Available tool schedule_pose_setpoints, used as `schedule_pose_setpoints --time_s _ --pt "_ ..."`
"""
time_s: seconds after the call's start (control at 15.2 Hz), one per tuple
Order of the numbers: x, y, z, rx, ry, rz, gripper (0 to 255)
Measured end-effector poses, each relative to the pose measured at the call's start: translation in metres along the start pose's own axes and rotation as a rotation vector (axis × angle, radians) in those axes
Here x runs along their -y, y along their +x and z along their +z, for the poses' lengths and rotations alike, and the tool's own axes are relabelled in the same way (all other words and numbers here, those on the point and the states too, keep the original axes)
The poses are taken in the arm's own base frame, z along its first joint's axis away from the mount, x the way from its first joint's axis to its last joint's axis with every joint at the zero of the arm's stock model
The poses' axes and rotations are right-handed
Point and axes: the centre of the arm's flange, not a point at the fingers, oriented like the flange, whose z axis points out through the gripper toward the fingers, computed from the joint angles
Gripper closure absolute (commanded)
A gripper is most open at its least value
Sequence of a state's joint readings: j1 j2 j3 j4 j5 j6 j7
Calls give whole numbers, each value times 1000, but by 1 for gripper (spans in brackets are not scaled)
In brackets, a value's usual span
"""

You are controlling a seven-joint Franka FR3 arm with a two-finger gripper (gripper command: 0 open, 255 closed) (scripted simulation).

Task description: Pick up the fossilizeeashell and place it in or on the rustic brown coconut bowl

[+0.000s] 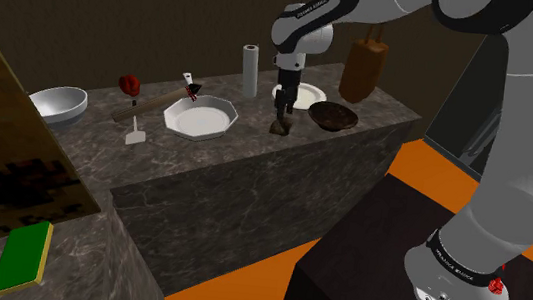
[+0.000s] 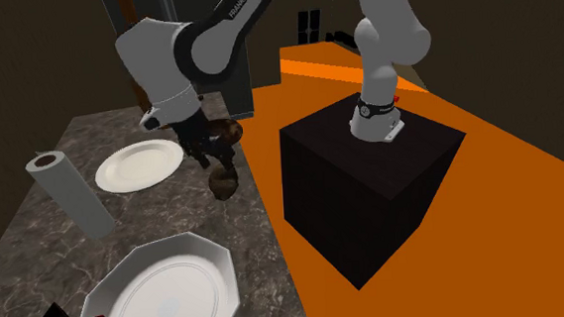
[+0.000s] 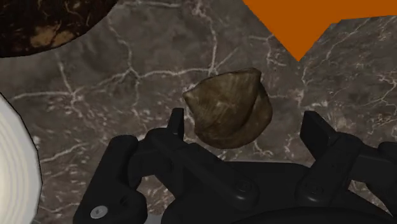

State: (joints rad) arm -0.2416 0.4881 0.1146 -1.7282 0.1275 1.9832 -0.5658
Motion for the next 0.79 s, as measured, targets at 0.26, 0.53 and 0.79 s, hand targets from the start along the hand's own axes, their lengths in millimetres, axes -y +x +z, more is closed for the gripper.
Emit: schedule_pose_setpoints --time_s 0.26,0.53,0.79 --pt "-34 6 14 36 141 -188 0" --pt "-33 6 36 37 151 -202 0" --pt "-32 5 43 37 152 -204 0"
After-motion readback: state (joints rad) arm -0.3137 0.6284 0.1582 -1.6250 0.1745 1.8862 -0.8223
